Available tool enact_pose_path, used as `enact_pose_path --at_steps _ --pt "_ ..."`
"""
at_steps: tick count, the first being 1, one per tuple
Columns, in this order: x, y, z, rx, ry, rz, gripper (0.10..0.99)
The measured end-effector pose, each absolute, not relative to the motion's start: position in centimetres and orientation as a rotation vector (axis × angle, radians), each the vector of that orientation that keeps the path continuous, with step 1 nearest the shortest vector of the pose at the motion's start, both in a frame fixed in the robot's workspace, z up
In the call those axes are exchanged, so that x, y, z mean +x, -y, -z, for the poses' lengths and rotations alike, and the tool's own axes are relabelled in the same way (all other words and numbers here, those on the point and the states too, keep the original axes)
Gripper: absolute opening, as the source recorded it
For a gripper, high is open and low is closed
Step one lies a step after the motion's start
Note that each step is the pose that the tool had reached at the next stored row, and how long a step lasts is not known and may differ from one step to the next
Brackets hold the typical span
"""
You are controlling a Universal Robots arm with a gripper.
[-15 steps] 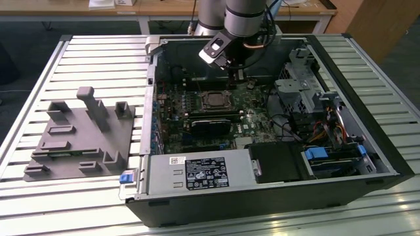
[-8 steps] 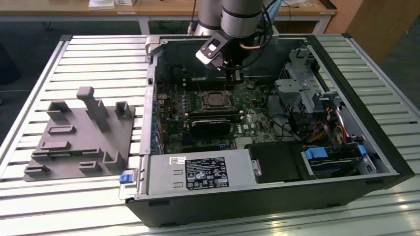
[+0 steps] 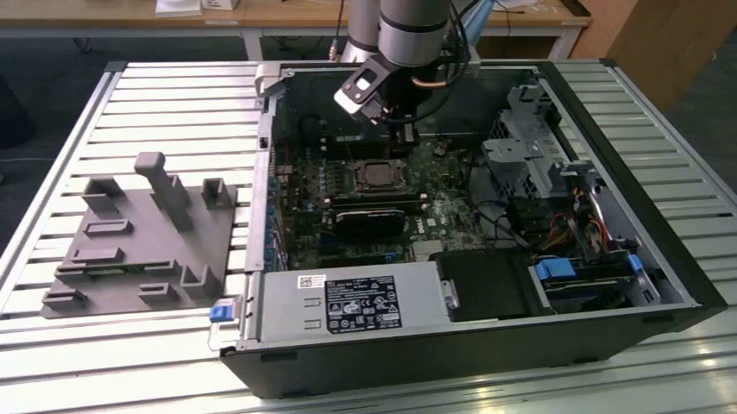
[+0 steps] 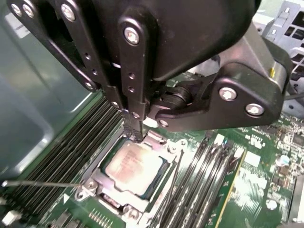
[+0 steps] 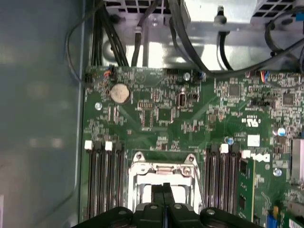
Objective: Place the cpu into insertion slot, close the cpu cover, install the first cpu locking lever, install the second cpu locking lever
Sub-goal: 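Close the cpu cover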
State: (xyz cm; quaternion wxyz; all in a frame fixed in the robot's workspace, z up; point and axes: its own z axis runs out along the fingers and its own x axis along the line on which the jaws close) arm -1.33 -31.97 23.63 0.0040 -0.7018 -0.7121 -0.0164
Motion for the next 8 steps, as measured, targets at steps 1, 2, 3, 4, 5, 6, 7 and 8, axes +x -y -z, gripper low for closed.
enact_pose_path --at_steps 1,2,3,4,5,6,7,8 --pt "-1.5 32.0 -23.6 -2.199 2.232 0.051 0.114" --pt "-1.7 32.0 -23.6 -2.199 2.232 0.052 0.114" --pt "-1.8 32.0 -23.6 -2.199 2.232 0.051 0.114" --pt "-2.0 32.0 -23.6 -2.199 2.232 0.052 0.114" --pt "-2.1 32.0 -23.6 -2.199 2.232 0.051 0.114" --pt "-2.5 32.0 -23.6 -2.199 2.232 0.052 0.114" --pt "-2.7 32.0 -23.5 -2.199 2.232 0.052 0.114" --pt "-2.8 32.0 -23.5 -2.199 2.232 0.052 0.114"
